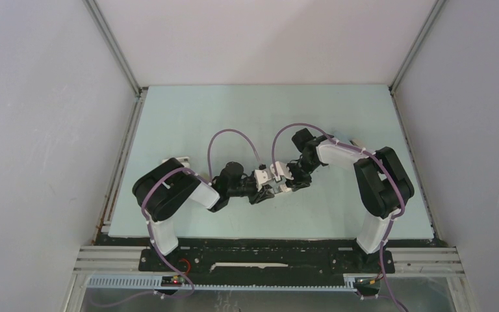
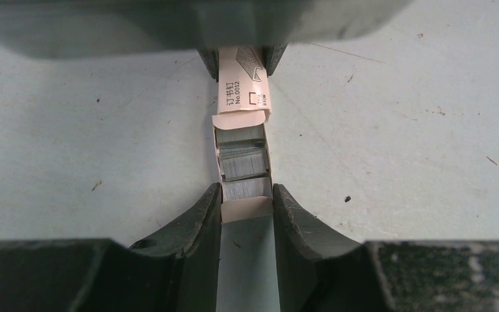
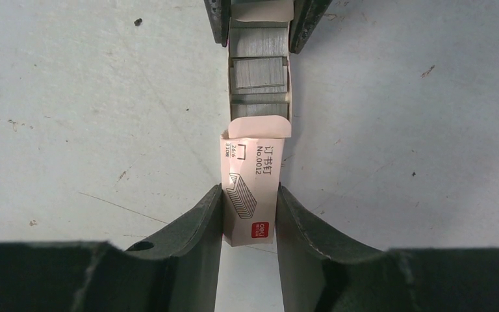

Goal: Unload the staples from the stapler
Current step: Close the staple box at the center of the board.

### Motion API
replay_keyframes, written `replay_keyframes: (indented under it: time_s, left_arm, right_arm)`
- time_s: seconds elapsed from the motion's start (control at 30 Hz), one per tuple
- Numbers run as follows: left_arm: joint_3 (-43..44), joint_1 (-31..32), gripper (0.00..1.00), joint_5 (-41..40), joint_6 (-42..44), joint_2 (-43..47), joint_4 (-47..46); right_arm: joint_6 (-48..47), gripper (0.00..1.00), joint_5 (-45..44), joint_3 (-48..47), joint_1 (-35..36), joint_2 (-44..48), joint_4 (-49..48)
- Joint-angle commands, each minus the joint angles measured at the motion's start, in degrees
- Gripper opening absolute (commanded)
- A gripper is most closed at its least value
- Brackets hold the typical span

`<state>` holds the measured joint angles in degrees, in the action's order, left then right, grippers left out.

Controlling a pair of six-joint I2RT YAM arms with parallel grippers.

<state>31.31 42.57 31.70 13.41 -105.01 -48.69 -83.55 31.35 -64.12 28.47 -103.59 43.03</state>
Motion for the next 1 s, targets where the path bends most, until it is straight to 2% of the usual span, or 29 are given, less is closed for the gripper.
replay_keyframes:
  time_s: [0.0, 0.97]
  left_arm:
    - [1.8, 0.1, 0.33, -6.5, -3.8, -1.0, -1.6]
    - [-2.2, 4.7, 0.32, -6.6, -9.2, -1.3, -9.8]
  right_arm:
    - [-0.5, 0.42, -1.2, 0.0, 3.2, 1.0, 2.1]
    - [17.5, 0.41, -4.8, 0.0, 4.8, -0.4, -6.6]
